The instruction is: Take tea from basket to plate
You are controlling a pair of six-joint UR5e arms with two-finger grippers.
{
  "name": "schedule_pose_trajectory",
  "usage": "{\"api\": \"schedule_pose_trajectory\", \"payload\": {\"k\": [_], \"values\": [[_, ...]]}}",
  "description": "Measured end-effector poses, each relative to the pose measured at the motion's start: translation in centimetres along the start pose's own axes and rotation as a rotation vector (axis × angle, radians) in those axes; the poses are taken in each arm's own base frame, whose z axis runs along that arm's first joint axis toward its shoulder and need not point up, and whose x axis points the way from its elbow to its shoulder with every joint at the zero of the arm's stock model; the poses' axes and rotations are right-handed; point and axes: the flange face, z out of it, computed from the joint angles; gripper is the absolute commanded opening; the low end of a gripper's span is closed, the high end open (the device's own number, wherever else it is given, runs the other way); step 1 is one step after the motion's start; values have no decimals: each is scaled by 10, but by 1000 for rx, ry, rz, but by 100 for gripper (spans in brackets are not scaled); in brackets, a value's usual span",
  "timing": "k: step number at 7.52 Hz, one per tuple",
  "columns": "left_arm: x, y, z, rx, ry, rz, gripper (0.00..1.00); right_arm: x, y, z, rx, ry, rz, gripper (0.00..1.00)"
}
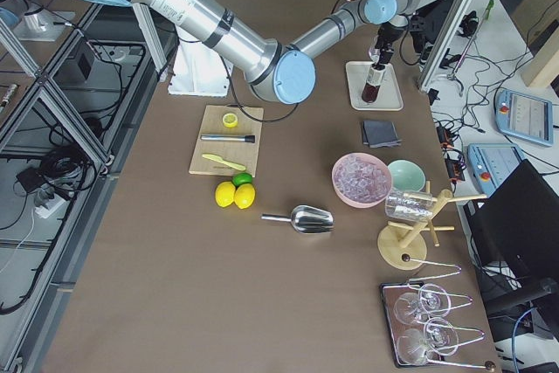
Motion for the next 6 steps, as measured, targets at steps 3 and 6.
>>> {"api": "schedule_pose_trajectory", "payload": {"k": [3,6], "values": [[5,-13,16,3,19,9,0,128,81,-17,12,30,-79,100],[7,-22,24,-11,8,29,30,267,147,-18,7,73,-168,100]]}}
